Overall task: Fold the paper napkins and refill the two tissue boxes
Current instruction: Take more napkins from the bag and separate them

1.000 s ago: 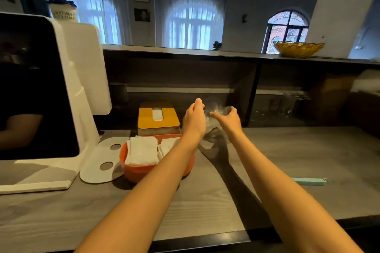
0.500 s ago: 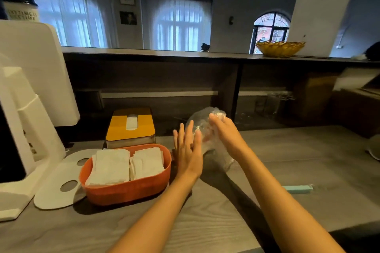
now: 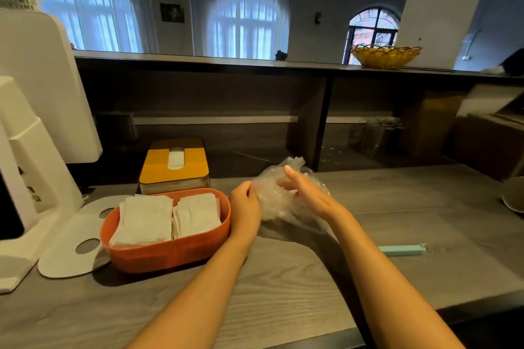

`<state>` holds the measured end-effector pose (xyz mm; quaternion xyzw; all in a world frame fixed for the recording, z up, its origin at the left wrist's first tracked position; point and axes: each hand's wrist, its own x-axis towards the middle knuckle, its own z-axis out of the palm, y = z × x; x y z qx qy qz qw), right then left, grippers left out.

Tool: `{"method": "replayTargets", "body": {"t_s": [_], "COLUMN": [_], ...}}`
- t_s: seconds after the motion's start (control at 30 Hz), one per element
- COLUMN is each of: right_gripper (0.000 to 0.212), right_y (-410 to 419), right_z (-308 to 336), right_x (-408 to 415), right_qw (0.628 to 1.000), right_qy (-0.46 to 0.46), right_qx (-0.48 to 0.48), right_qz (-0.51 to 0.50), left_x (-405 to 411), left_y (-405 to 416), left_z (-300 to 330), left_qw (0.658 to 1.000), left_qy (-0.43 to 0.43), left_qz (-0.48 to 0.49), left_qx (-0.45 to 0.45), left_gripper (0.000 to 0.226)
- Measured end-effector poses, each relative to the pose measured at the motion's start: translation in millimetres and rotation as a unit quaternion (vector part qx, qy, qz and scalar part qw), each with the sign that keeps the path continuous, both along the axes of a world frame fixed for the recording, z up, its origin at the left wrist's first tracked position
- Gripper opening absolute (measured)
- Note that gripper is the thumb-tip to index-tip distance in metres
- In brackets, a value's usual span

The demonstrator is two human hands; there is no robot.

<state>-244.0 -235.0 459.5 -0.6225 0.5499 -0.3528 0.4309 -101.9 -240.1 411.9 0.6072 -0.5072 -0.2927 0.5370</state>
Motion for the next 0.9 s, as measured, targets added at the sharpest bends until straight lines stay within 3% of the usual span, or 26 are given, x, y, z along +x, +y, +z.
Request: {"method": "replayTargets", "body": {"t_s": [0.13,0.2,0.3,0.43,0.5,0.53,0.63,0.7,0.77,0.83,0.9], "right_gripper": [0.05,0.061,0.058,0.046,0.042,0.04,0.051,0.039,0.028,0.027,0.034], "right_y": [2.7,7.7,1.7,-0.2,3.4,4.9,3.1,0.5,0.6,1.4,2.5], "right_z": [5.2,5.1,-0.9,-3.9,-5.0,-5.6,-7.9,-9.1,-8.7,-8.4,-7.4], "right_x": [-4.0,-4.0,-3.6,2.3,2.4,1.7,-0.4,-0.8,1.2,3.3,6.8], "right_qw": [1.0,0.999,0.991,0.97,0.981,0.993,0.992,0.982,0.976,0.975,0.971], "right_qy": [-0.018,0.011,0.127,0.233,0.175,0.097,-0.122,-0.178,-0.208,-0.214,-0.228], "right_qx": [0.002,0.022,0.023,-0.062,-0.084,-0.067,0.008,-0.003,0.004,0.02,0.025], "right_qz": [0.003,0.024,0.042,0.041,0.023,0.009,-0.035,-0.061,-0.064,-0.053,-0.067], "left_x": [-9.3,-10.6,-8.6,-10.4,-11.0,-10.9,-12.2,-14.4,-18.8,-25.9,-30.2], "left_y": [2.9,1.8,0.9,8.0,10.4,11.5,19.4,25.7,27.9,29.4,27.8], "left_z": [9.8,13.4,10.9,11.1,10.8,8.8,8.0,11.1,14.7,16.9,15.3], "left_qw": [0.981,0.956,0.952,0.934,0.915,0.913,0.916,0.919,0.943,0.967,0.98], "left_qy": [0.192,0.291,0.3,0.348,0.394,0.401,0.388,0.371,0.294,0.191,0.118], "left_qz": [-0.005,-0.027,-0.053,-0.084,-0.083,-0.067,-0.082,-0.121,-0.151,-0.17,-0.159], "left_qx": [-0.034,-0.033,-0.036,-0.011,0.006,0.022,0.059,0.057,0.033,0.005,-0.004], "left_gripper": [0.03,0.029,0.027,0.027,0.03,0.036,0.049,0.077,0.1,0.094,0.066]}}
